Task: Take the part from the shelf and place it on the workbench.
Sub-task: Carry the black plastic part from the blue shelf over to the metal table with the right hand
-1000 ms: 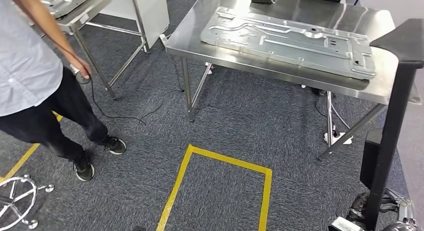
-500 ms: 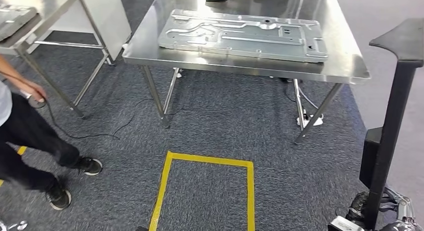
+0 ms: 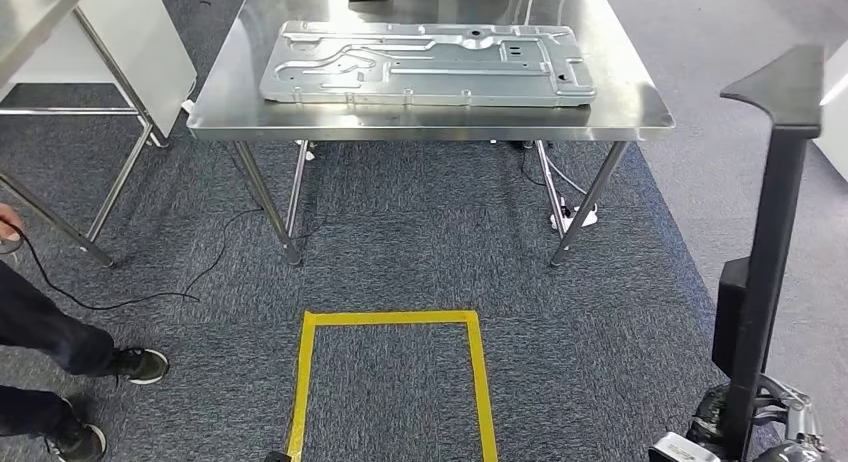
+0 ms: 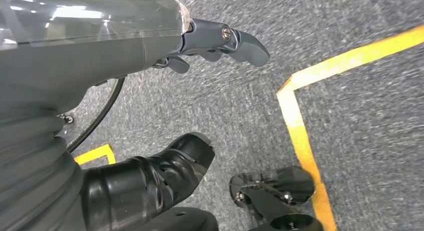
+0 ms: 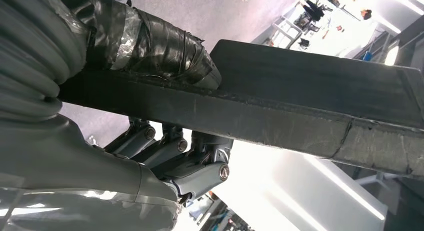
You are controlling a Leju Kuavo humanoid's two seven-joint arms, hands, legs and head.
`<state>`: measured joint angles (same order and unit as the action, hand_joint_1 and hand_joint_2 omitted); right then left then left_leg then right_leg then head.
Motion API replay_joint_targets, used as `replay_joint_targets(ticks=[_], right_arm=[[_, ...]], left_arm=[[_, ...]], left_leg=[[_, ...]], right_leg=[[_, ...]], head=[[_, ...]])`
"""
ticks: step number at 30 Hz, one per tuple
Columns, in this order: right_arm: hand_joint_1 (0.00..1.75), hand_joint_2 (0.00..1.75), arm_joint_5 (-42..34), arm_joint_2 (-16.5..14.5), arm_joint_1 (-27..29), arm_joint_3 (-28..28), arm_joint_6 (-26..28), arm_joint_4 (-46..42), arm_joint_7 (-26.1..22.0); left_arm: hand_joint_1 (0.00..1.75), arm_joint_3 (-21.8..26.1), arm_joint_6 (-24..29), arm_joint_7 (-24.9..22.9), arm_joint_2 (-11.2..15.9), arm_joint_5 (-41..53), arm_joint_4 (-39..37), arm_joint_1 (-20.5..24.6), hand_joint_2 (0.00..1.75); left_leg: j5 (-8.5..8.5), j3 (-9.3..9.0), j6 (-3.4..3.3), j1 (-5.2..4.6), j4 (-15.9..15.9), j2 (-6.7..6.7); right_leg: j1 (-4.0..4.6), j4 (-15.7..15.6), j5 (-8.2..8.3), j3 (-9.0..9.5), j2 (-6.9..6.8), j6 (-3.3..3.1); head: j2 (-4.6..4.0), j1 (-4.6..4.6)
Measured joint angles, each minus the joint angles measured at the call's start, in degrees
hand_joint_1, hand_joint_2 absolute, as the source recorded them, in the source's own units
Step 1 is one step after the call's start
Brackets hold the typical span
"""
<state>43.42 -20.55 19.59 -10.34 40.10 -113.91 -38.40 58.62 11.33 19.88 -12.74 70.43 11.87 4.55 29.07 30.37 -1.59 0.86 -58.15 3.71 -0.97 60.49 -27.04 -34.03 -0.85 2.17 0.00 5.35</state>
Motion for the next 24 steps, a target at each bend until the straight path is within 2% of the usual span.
replay_joint_targets(ticks=[1, 3, 5, 7, 9, 10, 11, 12, 14, 15, 16, 17, 20, 24], right_arm=[[1.75, 1.75, 0.1, 0.0, 0.0, 0.2, 0.0, 0.2, 0.0], [1.75, 1.75, 0.0, 0.0, 0.0, 0.6, 0.0, 0.5, -0.2], [1.75, 1.75, 0.0, 0.0, 0.0, 0.9, 0.0, 0.7, -0.5], [1.75, 1.75, 0.6, 0.0, -0.3, 1.3, 0.0, 0.9, -0.7], [1.75, 1.75, 1.3, 0.0, -0.4, 1.5, 0.0, 1.2, -0.9], [1.75, 1.75, 1.5, 0.0, -0.4, 1.6, 0.0, 1.4, -0.9], [1.75, 1.75, 1.6, 0.0, -0.4, 1.6, 0.0, 1.6, -0.9], [1.75, 1.75, 1.7, 0.0, -0.4, 1.6, 0.0, 1.7, -0.9], [1.75, 1.75, 1.7, 0.0, -0.4, 1.7, 0.0, 1.8, -0.9], [1.75, 1.75, 1.7, 0.0, -0.5, 1.8, 0.0, 1.8, -0.9], [1.75, 1.75, 1.7, 0.0, -0.5, 1.8, 0.0, 1.8, -0.9], [1.75, 1.75, 1.7, 0.0, -0.5, 1.8, 0.0, 1.9, -0.9], [1.75, 1.75, 1.7, 0.0, -0.5, 1.8, 0.0, 1.9, -0.9], [1.75, 1.75, 1.7, 0.0, -0.5, 1.9, 0.0, 1.9, -0.9]], left_arm=[[0.0, 0.0, -0.2, 0.0, 0.0, 0.0, 0.0, 0.1, 1.75], [0.0, 0.0, -0.9, 0.1, 0.0, 0.1, 0.0, 0.3, 1.75], [0.0, 0.0, -1.6, 0.4, 0.0, 0.1, 0.0, 0.3, 1.75], [0.0, 0.0, -2.2, 0.7, 0.1, 0.1, 0.0, 0.2, 1.75], [0.0, 0.0, -2.4, 0.7, 0.2, 0.1, 0.0, 0.0, 1.75], [0.0, 0.0, -2.5, 0.8, 0.2, 0.1, 0.0, -0.1, 1.75], [0.0, 0.0, -2.5, 0.8, 0.2, 0.1, 0.0, -0.2, 1.75], [0.0, 0.0, -2.5, 0.8, 0.2, 0.1, 0.0, -0.3, 1.75], [0.0, 0.0, -2.4, 0.8, 0.3, 0.1, 0.0, -0.3, 1.75], [0.0, 0.0, -2.4, 0.8, 0.3, 0.1, 0.0, -0.3, 1.75], [0.0, 0.0, -2.4, 0.8, 0.4, 0.1, 0.0, -0.2, 1.75], [0.0, 0.0, -2.4, 0.8, 0.4, 0.1, 0.0, -0.2, 1.75], [0.0, 0.0, -2.4, 0.8, 0.5, 0.1, 0.0, -0.3, 1.75], [0.0, 0.0, -2.4, 0.8, 0.5, 0.1, 0.0, -0.2, 1.75]], left_leg=[[0.1, -0.11, 0.3, -0.09, 0.0, 0.12], [0.09, -0.42, 0.92, -0.17, 0.3, 0.26], [0.9, -0.35, 1.51, -0.04, -0.5, -0.48], [3.85, 1.74, 1.86, 0.12, -5.2, -2.02], [7.13, 5.48, 2.05, 0.14, -12.8, -2.93], [7.57, 6.85, 2.09, 0.14, -15.3, -3.08], [6.78, 7.27, 2.06, 0.14, -15.6, -3.13], [4.95, 6.64, 1.94, 0.13, -13.7, -3.14], [0.68, 3.56, 1.41, 0.04, -6.2, -3.46], [-0.49, 2.32, 1.12, -0.06, -3.1, -3.68], [-1.04, 1.58, 0.91, -0.12, -1.2, -3.88], [-0.93, 1.4, 0.82, -0.21, -0.5, -4.0], [-1.07, 1.38, 0.79, -0.4, -0.3, -3.96], [-1.0, 1.35, 0.47, -0.49, -0.3, -3.97]], right_leg=[[0.18, -1.5, 0.19, 0.78, -0.16, -0.35], [0.39, -1.9, 0.05, 0.86, 0.0, -1.06], [0.17, -2.4, 0.26, 1.22, 0.2, -1.81], [-0.03, -2.9, 0.46, 1.55, 0.42, -2.5], [0.16, -2.9, 0.4, 1.55, 0.75, -2.86], [0.28, -2.9, 0.33, 1.59, 0.98, -2.96], [0.38, -2.8, 0.26, 1.66, 1.25, -3.02], [0.44, -2.7, 0.16, 1.77, 1.54, -3.03], [0.54, -2.3, -0.16, 1.93, 2.03, -2.86], [0.63, -2.1, -0.33, 1.86, 2.23, -2.66], [0.74, -1.8, -0.52, 1.7, 2.35, -2.5], [0.81, -1.6, -0.59, 1.54, 2.44, -2.45], [0.7, -1.7, -0.55, 1.47, 2.48, -2.49], [0.64, -2.1, -0.41, 1.7, 2.46, -2.22]], head=[[0.0, -0.02], [0.0, -0.04], [0.0, -0.08], [0.0, -0.2], [0.0, -0.27], [0.0, -0.26], [0.0, -0.26], [0.0, -0.26], [0.0, -0.25], [0.0, -0.25], [0.0, -0.24], [0.0, -0.23], [0.0, -0.22], [0.0, -0.22]])
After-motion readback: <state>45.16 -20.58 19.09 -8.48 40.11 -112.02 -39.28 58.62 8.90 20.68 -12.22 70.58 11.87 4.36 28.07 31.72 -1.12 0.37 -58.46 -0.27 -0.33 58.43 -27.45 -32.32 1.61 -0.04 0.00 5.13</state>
